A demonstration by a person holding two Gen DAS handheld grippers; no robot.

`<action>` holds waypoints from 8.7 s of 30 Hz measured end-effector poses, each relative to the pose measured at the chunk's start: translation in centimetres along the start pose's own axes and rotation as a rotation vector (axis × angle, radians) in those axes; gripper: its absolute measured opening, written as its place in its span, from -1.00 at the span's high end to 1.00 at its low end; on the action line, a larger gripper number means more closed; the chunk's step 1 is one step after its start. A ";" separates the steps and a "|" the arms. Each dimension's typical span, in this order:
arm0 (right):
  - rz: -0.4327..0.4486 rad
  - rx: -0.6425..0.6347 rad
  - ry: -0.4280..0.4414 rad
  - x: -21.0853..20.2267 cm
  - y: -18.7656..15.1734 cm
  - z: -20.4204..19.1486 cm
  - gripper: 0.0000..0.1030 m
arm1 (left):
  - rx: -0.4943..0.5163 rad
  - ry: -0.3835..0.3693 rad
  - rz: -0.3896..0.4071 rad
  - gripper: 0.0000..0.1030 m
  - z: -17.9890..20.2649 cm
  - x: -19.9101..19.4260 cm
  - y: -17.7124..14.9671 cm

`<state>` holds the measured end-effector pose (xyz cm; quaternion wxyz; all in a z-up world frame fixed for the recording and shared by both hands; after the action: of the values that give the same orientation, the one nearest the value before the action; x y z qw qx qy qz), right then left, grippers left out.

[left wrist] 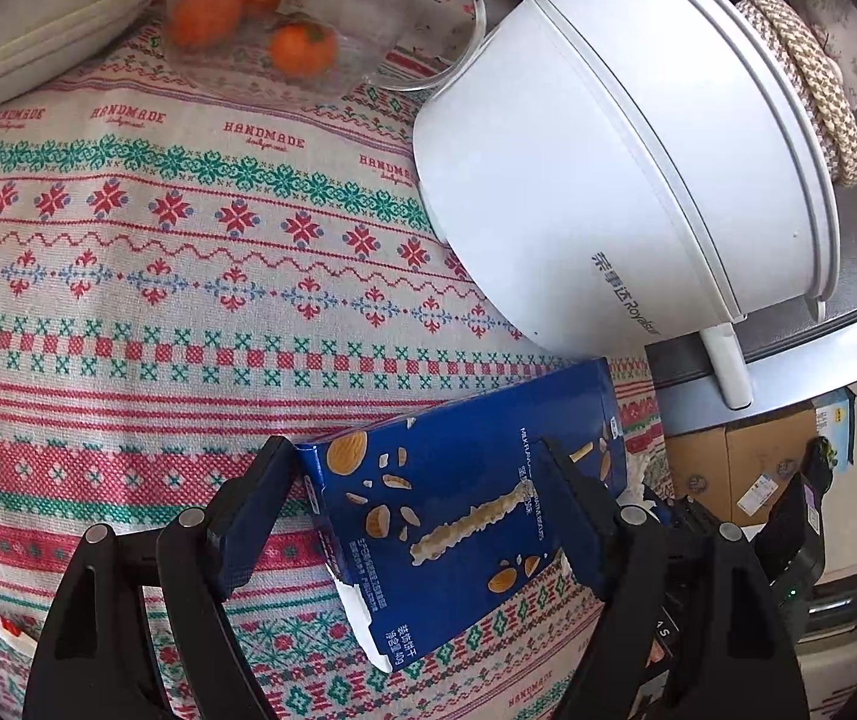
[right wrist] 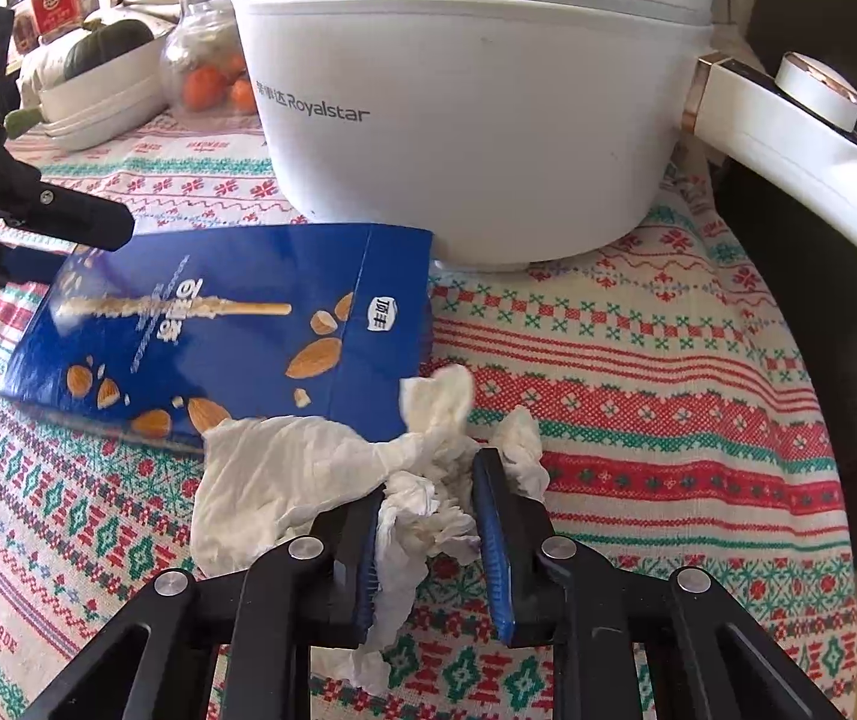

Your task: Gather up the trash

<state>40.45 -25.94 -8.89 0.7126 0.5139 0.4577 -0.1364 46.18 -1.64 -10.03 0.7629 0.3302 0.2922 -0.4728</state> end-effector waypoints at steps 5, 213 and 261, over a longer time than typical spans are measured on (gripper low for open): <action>-0.002 -0.032 -0.025 -0.2 -0.3 -0.9 0.58 | 0.028 0.057 0.039 -0.14 0.7 -0.4 -1.3; -0.314 0.646 -0.148 -20.9 -22.8 -5.7 -0.34 | 0.490 0.146 -0.236 -0.64 9.9 -0.3 -23.2; -0.104 0.812 -0.005 -24.3 -21.7 -3.2 -0.35 | 0.121 0.096 -0.091 -0.43 7.6 -2.1 -14.5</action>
<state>11.17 -39.30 -3.01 0.4452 0.7292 0.3904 -0.3430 33.13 -11.35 -7.13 0.7045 0.3843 0.3142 -0.5072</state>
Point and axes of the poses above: each gripper's, at about its wrist camera, not at the fingertips, and x roughly the way its jaws point, z to its right, y to its top, the point moved 2 cm from there along x, roughly the way its jaws point, and after that the axes turned 4 degrees about -x, right-handed, at the moved point
